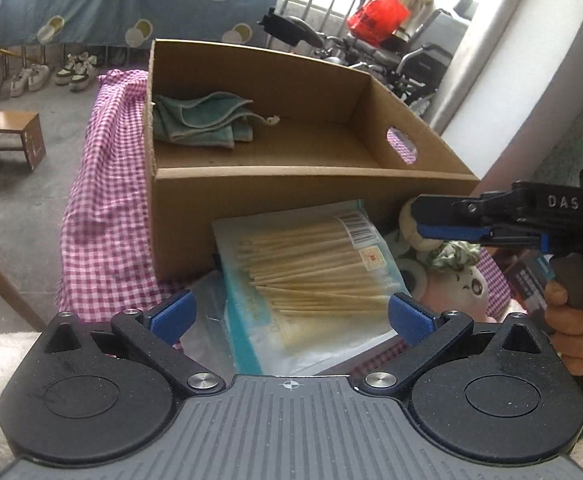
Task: Organize soft objects
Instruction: 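Grasp the clear bag of cotton swabs with the right gripper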
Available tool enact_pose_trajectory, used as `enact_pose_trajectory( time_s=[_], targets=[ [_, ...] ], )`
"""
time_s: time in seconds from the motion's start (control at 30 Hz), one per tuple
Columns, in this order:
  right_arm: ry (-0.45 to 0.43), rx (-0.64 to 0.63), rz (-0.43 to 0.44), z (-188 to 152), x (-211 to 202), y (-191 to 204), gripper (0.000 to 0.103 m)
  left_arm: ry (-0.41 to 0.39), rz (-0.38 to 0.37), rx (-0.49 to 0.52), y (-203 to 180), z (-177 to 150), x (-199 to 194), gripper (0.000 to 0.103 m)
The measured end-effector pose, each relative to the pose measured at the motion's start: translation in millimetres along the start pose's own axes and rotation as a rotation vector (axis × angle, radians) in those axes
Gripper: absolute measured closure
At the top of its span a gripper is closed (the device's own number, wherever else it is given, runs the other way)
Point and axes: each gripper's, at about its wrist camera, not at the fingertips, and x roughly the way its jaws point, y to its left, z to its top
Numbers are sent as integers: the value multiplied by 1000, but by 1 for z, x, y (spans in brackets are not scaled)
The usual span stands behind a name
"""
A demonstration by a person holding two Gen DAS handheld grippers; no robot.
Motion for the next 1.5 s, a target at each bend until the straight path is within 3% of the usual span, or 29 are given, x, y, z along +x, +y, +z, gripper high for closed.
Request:
enact_pose_trajectory(
  time_s=[0.5,0.87,1.5],
  targets=[
    [64,14,-27,-21,38,-6,64,48,18,79,-23,-4,30,1],
    [43,-1,-32,-25,34,-2,65,51,51,123,-37,-5,34,1],
    [-26,-21,12,-26,4,11,68,-48,57,183,-60,-3,6,0]
  ],
)
